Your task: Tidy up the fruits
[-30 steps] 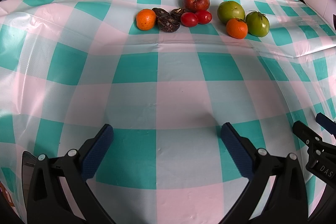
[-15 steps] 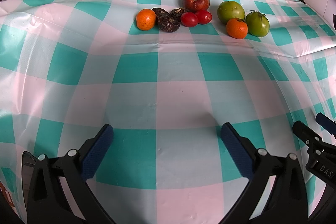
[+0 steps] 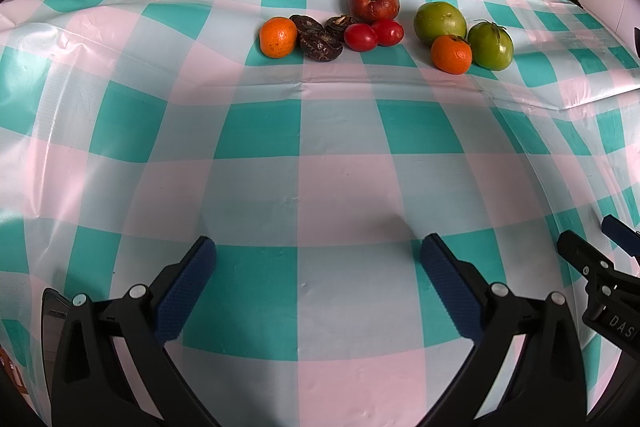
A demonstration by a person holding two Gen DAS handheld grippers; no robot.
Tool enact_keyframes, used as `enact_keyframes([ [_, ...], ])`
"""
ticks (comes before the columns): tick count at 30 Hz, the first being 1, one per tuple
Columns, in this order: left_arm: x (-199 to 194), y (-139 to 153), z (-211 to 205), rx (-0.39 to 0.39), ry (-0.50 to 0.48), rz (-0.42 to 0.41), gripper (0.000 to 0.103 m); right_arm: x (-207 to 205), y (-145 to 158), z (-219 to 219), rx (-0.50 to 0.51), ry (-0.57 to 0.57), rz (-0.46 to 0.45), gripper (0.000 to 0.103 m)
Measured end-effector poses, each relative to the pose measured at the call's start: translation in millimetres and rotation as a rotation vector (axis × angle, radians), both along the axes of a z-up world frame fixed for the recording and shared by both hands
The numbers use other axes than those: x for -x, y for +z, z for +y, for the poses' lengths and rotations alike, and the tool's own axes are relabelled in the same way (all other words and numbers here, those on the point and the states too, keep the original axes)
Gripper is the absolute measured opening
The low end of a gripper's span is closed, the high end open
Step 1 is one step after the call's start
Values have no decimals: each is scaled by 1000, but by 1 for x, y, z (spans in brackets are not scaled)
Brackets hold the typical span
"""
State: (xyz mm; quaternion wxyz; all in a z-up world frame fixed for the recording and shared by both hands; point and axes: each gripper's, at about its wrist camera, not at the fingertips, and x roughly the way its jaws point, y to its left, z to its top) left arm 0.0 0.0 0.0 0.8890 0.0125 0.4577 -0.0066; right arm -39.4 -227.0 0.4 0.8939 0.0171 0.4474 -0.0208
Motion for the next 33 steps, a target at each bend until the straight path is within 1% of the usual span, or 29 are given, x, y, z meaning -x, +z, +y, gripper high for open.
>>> enact_keyframes([
  [27, 0, 0, 0, -1, 3, 0, 102, -1, -1, 1, 1, -2, 3, 88],
  [30, 0, 0, 1, 1, -8, 5, 102, -14, 0, 4, -5, 3, 30, 87],
  [33, 4, 1, 1, 1, -34, 19, 102, -39, 1, 15, -62, 20, 21, 87],
])
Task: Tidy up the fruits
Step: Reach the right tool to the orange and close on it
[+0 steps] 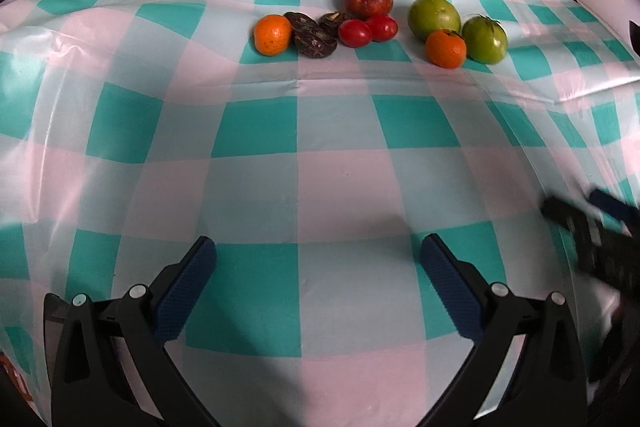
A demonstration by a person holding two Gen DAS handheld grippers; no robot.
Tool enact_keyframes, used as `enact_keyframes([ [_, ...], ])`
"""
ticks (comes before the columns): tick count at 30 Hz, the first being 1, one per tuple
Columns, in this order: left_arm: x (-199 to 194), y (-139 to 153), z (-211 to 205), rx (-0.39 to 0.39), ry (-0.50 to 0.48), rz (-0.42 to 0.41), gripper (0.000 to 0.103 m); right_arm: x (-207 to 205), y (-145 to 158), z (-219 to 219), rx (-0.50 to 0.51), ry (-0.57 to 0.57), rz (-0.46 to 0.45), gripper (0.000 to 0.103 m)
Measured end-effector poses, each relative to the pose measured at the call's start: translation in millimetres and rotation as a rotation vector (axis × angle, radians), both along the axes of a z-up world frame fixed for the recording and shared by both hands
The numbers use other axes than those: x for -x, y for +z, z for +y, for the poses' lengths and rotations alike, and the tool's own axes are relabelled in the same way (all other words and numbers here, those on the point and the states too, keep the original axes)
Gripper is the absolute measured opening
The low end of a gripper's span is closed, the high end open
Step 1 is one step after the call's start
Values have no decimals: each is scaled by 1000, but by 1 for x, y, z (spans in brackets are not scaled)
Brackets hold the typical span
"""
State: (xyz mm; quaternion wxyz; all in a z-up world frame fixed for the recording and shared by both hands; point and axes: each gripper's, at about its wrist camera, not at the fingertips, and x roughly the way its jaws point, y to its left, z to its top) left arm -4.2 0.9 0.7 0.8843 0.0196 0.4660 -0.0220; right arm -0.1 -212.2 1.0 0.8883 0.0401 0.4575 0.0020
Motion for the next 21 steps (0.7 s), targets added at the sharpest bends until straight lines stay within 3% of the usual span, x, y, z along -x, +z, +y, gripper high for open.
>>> enact_keyframes([
  [6, 8, 2, 13, 0, 7, 6, 102, -64, 4, 18, -62, 10, -35, 87],
  [10, 4, 1, 14, -1, 15, 6, 102, -106, 6, 35, -43, 39, -37, 86],
  [18, 3, 1, 14, -3, 17, 5, 102, -160, 4, 53, -33, 66, -28, 62],
  [20, 3, 1, 13, -4, 19, 5, 102, -162, 4, 56, -9, 74, -41, 47],
  [21, 2, 1, 12, -5, 20, 5, 102, -161, 4, 55, -14, 79, -51, 46],
])
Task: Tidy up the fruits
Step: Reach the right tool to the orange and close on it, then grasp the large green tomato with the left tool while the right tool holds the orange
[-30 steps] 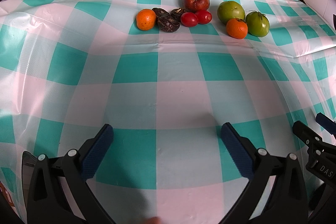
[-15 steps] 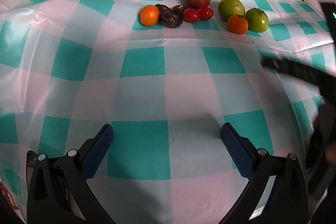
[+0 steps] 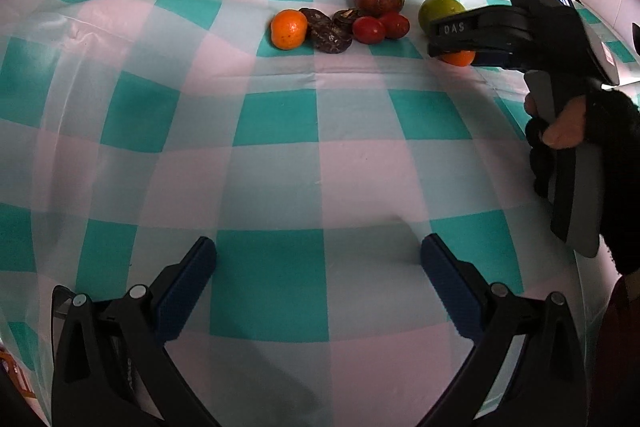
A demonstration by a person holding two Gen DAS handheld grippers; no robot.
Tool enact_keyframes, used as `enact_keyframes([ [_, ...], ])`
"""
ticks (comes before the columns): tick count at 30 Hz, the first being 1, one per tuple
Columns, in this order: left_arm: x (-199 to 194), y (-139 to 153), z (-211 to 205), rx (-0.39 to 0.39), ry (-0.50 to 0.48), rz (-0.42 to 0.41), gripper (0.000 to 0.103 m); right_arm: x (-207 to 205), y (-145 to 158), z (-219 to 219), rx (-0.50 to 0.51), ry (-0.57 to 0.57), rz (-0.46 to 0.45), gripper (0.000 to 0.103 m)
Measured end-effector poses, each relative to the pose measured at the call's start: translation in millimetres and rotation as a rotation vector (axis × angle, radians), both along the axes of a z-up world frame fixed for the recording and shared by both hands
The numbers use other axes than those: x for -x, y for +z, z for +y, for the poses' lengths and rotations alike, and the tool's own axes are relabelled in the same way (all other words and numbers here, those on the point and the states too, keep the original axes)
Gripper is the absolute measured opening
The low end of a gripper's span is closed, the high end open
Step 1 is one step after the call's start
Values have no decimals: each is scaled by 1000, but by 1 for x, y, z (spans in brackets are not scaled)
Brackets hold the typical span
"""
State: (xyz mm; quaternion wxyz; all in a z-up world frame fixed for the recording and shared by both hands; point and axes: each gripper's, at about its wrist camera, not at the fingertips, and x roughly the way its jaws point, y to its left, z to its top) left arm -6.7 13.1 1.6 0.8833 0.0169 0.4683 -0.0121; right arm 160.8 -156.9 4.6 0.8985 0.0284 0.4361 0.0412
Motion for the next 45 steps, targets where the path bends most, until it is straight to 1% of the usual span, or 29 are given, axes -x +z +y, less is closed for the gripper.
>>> enact_keyframes([
  [3, -3, 0, -2, -1, 1, 1, 102, 15, 6, -12, -87, 5, -45, 46],
  [6, -11, 0, -9, 3, -6, 5, 102, 53, 12, -48, -187, -67, -94, 46],
  [7, -14, 0, -12, 4, -14, 5, 102, 60, 14, -61, -196, -97, -101, 46],
  [9, -27, 0, -28, 5, -41, 8, 102, 80, 21, -94, -166, -203, -138, 46],
  [11, -43, 1, -49, 10, -69, 4, 99, 90, 23, -122, -125, -296, -158, 46],
  [12, -50, 1, -58, 16, -84, 1, 97, 92, 22, -137, -119, -340, -162, 46],
  [13, -59, 2, -69, 32, -105, -4, 95, 93, 22, -149, -134, -372, -161, 46],
  [15, -81, 3, -92, 77, -132, -10, 94, 93, 20, -159, -153, -425, -170, 46],
  [17, -106, 3, -115, 111, -148, -17, 91, 91, 21, -158, -138, -446, -184, 46],
  [19, -132, 3, -137, 147, -161, -20, 90, 94, 22, -161, -146, -463, -194, 46],
  [21, -152, 3, -156, 158, -160, -25, 90, 99, 20, -169, -158, -510, -210, 46],
  [22, -159, 3, -164, 160, -158, -30, 87, 98, 18, -170, -159, -527, -214, 46],
  [25, -183, 3, -189, 165, -150, -37, 85, 104, 18, -183, -176, -584, -231, 46],
  [29, -208, 2, -209, 158, -131, -41, 84, 101, 16, -185, -192, -600, -233, 46],
  [30, -212, 2, -212, 153, -123, -45, 79, 101, 15, -185, -194, -598, -235, 46],
  [31, -214, 1, -217, 131, -119, -57, 62, 101, 15, -185, -196, -598, -236, 46],
  [32, -215, 0, -220, 109, -121, -63, 62, 101, 14, -186, -199, -596, -232, 46],
  [33, -215, 0, -221, 115, -131, -64, 62, 101, 14, -186, -202, -594, -229, 46],
  [36, -199, 1, -206, 181, -140, -53, 61, 102, 12, -189, -229, -596, -228, 46],
  [39, -165, 5, -184, 166, -152, -82, 61, 102, 10, -191, -247, -593, -225, 46],
  [41, -131, 9, -161, 149, -139, -124, 61, 102, 10, -191, -252, -592, -228, 46],
  [44, -88, 17, -128, 157, -110, -174, 61, 103, 10, -191, -260, -588, -231, 46],
  [45, -73, 20, -110, 163, -99, -189, 61, 103, 10, -191, -264, -587, -232, 46],
])
